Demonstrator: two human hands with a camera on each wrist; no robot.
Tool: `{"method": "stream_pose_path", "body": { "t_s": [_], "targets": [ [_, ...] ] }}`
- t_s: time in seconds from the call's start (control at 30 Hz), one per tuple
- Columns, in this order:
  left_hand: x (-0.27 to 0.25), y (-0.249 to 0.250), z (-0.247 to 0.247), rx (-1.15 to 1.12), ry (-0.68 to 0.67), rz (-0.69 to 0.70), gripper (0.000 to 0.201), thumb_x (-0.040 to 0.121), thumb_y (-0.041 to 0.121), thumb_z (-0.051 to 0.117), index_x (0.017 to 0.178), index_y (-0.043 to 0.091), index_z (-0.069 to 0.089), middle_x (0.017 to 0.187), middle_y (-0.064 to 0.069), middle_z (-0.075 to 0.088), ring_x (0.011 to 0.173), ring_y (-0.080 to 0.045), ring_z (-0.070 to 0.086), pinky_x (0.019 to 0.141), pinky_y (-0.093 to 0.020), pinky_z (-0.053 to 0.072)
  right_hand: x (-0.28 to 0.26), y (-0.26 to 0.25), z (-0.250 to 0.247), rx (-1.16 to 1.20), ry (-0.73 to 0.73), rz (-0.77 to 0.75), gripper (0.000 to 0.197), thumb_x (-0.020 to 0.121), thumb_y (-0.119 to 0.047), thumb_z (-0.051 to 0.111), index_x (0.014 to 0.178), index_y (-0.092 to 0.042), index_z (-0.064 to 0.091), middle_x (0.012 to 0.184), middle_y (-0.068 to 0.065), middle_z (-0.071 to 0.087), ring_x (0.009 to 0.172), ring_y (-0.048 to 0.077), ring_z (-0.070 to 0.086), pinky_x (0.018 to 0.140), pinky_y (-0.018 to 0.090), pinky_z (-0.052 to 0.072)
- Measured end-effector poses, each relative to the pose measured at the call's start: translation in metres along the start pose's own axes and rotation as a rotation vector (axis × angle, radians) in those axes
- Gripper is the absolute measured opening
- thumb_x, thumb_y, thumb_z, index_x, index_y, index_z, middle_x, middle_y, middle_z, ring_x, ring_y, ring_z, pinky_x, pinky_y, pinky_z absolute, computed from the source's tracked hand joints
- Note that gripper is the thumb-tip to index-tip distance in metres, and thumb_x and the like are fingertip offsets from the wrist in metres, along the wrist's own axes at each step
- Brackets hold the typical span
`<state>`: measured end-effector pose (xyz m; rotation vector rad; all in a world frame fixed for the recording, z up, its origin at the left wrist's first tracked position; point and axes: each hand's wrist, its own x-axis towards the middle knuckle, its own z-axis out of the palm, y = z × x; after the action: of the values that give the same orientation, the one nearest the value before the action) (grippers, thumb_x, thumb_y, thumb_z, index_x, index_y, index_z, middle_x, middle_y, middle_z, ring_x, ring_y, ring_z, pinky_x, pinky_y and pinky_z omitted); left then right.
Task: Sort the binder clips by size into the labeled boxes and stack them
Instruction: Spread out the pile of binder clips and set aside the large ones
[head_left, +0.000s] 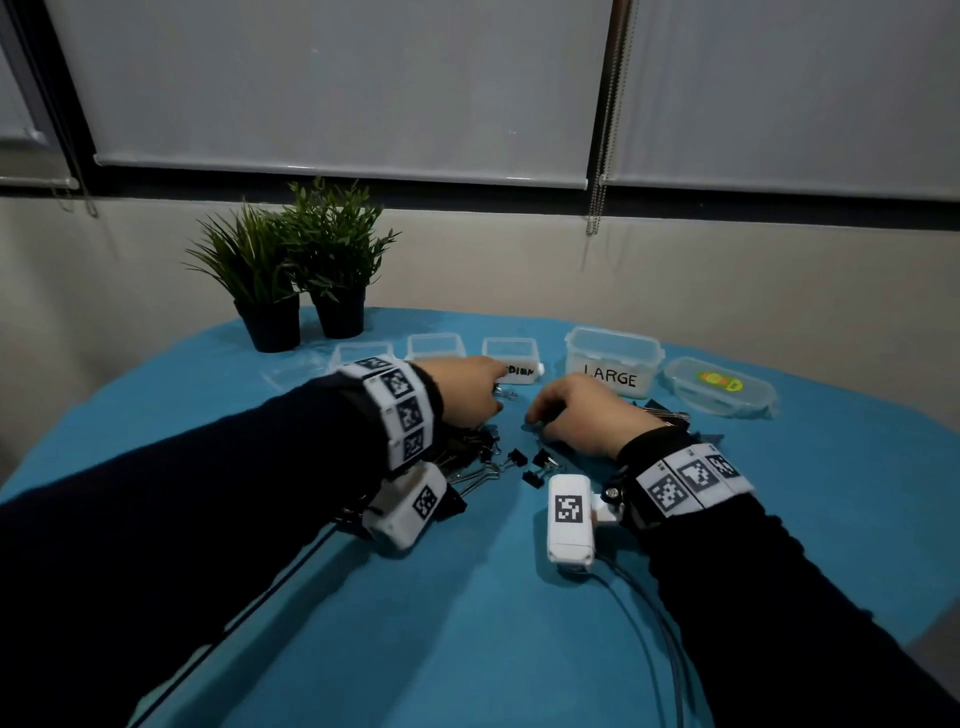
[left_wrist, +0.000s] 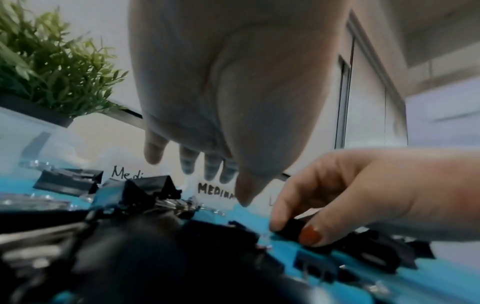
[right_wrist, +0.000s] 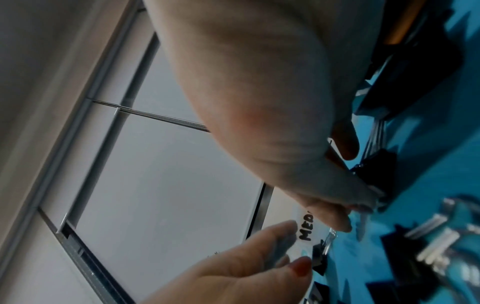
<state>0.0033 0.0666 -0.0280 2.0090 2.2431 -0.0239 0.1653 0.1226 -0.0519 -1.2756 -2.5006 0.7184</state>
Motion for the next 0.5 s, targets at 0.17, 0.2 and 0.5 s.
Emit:
{"method": "stream_pose_path", "body": {
  "t_s": [0.17, 0.2, 0.5],
  "targets": [
    [0.01, 0.016, 0.003, 0.132, -0.158, -0.076, 0.054, 0.106, 0.038, 0.039, 0.154, 0.014, 0.031, 0.156, -0.012, 0.042, 0.137, -0.03, 0.045, 0.108, -0.038, 0.036, -0.006, 0.003, -0.009, -0.027, 0.064, 0.119, 0.035, 0.091, 0.007, 0.054, 0.101, -0.015, 0.08, 0.105, 0.003, 0.071, 0.101, 0.023, 0.066, 0.088, 0.03, 0.053],
    [0.012, 0.017, 0.005, 0.141, -0.188, -0.09, 0.052, 0.107, 0.039, 0.037, 0.15, 0.012, 0.037, 0.153, -0.013, 0.044, 0.135, -0.031, 0.047, 0.107, -0.038, 0.036, -0.006, 0.004, -0.011, -0.029, 0.092, 0.134, 0.033, 0.092, 0.005, 0.054, 0.104, -0.014, 0.079, 0.107, 0.004, 0.07, 0.105, 0.024, 0.065, 0.088, 0.028, 0.051],
    [-0.001, 0.006, 0.001, 0.176, -0.239, -0.147, 0.055, 0.106, 0.049, 0.029, 0.146, 0.015, 0.049, 0.15, -0.007, 0.049, 0.138, -0.026, 0.044, 0.113, -0.04, 0.03, -0.028, -0.012, -0.017, -0.035, -0.194, 0.178, 0.054, 0.062, -0.033, 0.096, 0.104, -0.018, 0.065, 0.082, 0.002, 0.071, 0.065, 0.016, 0.065, 0.061, 0.024, 0.053]
  ]
}}
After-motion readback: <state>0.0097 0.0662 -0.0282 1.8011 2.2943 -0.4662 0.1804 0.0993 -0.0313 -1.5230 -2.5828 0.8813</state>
